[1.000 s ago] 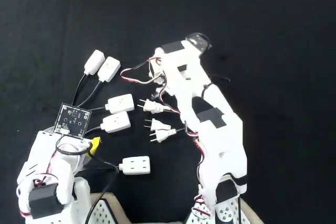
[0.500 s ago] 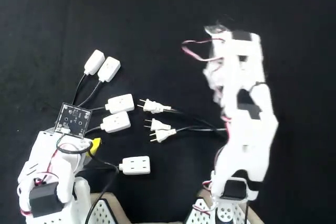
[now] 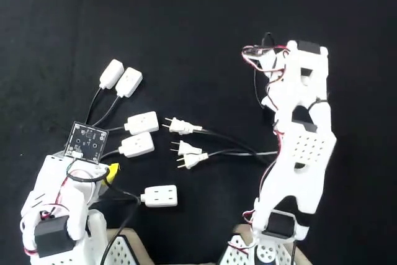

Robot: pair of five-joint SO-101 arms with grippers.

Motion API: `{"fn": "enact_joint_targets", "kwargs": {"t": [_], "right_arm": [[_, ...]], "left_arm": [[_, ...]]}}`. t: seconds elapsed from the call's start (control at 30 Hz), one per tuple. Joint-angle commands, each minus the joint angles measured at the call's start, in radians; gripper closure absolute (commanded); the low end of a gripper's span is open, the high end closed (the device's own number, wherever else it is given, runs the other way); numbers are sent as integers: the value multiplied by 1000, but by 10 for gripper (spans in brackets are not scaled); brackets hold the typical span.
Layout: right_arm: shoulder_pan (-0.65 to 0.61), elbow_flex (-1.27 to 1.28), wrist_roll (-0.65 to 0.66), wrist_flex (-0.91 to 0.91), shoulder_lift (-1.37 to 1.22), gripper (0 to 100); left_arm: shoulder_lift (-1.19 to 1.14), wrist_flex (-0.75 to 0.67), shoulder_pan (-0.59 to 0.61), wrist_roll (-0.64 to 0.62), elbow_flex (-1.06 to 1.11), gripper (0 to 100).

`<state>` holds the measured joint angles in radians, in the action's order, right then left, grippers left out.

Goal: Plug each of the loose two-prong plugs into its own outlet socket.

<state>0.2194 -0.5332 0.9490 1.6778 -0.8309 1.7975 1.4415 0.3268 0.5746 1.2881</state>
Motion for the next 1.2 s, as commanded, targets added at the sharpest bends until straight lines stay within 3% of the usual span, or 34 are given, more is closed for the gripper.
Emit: {"fn": "enact_joint_targets", "kwargs": {"t": [0.0, 0.33, 0.47, 0.6, 0.87, 1.03, 1.17], "right_arm": [[-21, -93, -6, 87, -5, 877], [-48, -51, -64, 89, -21, 880], [-44, -47, -89, 89, -21, 988], [-44, -47, -100, 89, -21, 954], [-63, 24, -141, 89, -7, 988], [-66, -24, -226, 89, 133, 988], [-117, 5, -259, 89, 354, 988]], "left_arm": [[-8, -8, -10, -6, -5, 636], [-6, -8, -10, -6, -5, 636], [-6, -8, -10, -6, -5, 636], [-6, -6, -10, -6, -5, 636], [-6, -6, -12, -5, -5, 636], [-5, -11, -16, -8, -7, 636], [-3, -11, -105, -9, -5, 636]]}}
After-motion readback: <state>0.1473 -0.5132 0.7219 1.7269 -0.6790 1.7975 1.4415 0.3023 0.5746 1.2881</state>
